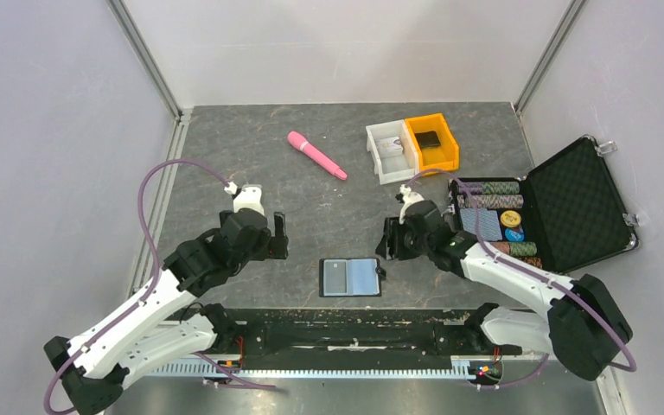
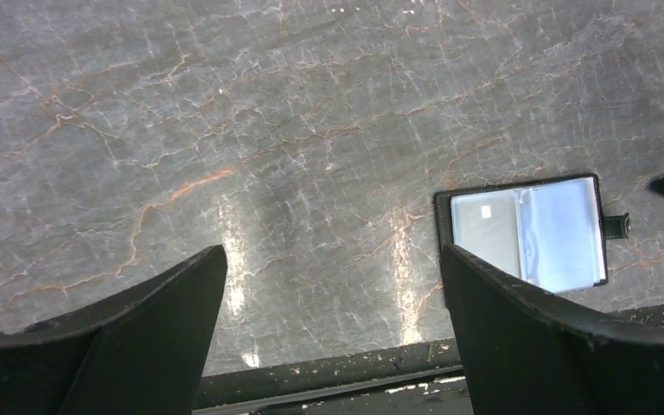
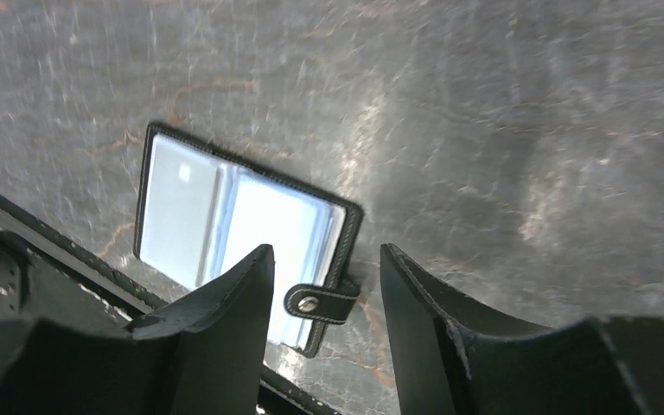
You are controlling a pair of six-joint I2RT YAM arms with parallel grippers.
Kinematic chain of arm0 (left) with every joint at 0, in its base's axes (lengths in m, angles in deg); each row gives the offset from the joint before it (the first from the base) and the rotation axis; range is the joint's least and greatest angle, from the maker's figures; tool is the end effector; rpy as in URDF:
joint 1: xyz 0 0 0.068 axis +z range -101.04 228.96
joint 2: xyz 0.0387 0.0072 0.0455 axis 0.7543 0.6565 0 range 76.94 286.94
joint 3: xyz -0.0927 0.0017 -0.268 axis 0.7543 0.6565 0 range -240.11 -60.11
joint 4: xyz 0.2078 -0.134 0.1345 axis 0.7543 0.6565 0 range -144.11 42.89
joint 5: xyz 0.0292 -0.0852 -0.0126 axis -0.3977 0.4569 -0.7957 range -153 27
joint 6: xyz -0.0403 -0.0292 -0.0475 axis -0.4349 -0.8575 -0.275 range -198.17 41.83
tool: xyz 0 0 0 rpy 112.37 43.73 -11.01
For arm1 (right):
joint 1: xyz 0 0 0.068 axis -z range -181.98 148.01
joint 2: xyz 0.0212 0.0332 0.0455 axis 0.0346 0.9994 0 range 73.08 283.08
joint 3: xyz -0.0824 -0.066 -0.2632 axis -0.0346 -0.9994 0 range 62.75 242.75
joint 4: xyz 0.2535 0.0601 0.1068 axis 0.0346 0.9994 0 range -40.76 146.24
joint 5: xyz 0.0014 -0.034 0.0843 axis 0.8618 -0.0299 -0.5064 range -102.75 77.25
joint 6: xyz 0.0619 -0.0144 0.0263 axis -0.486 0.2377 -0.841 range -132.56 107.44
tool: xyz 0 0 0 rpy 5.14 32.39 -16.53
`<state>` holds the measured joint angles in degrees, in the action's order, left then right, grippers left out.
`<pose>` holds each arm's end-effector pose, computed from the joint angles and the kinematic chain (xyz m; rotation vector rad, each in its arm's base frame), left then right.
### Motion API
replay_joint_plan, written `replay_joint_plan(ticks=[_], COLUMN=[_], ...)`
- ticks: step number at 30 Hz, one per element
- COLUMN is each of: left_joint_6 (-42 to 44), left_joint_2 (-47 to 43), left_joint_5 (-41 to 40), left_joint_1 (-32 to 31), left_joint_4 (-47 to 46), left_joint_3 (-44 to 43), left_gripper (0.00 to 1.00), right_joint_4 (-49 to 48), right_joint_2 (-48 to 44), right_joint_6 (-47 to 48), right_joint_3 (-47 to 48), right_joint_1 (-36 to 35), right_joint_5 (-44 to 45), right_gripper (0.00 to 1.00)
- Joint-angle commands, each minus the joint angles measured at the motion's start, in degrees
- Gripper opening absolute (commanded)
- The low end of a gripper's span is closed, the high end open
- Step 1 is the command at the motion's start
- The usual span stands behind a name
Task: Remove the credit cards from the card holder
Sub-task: Remove the credit card from the card holder.
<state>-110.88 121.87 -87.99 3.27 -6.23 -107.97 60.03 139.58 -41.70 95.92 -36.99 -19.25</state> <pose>0.1398 -0.1097 0.2934 0.0494 2.2735 -0.2046 0.2082 0.1536 0.1796 -0.1833 2.4319 0.6653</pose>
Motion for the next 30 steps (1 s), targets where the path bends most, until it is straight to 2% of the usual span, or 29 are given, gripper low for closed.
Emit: replay_joint_plan(ticks=[1, 7, 15, 19, 30], left_joint_6=[2.65, 0.75, 0.28, 0.05, 0.0], left_joint_2=[-2.96, -9.75, -17.74, -20.3, -20.75], left_joint_5=[-4.06, -11.84, -14.76, -15.92, -15.06], left_joint_1=[0.21, 0.25, 0.25, 0.24, 0.25], left_joint_4=[0.33, 1.56, 0.83, 0.46, 0.2], left_joint_3=[-1.19, -1.29, 0.42, 1.18, 1.54], left_gripper=[1.0, 1.0, 1.0, 1.0, 1.0], right_joint_4=[-2.21, 1.17, 12.89, 15.94, 16.85], right_joint_2=[0.12, 5.37, 22.47, 28.02, 34.1], right_joint_6=[-4.39, -7.21, -15.61, -18.84, -21.51], right_joint_3=[0.67, 7.44, 23.58, 28.7, 30.74], right_joint_1=[-8.64, -21.22, -33.79, -36.78, -39.62], right_joint_5=[11.25, 22.65, 36.03, 38.1, 38.35], right_gripper=[0.54, 0.6, 0.63, 0.65, 0.65])
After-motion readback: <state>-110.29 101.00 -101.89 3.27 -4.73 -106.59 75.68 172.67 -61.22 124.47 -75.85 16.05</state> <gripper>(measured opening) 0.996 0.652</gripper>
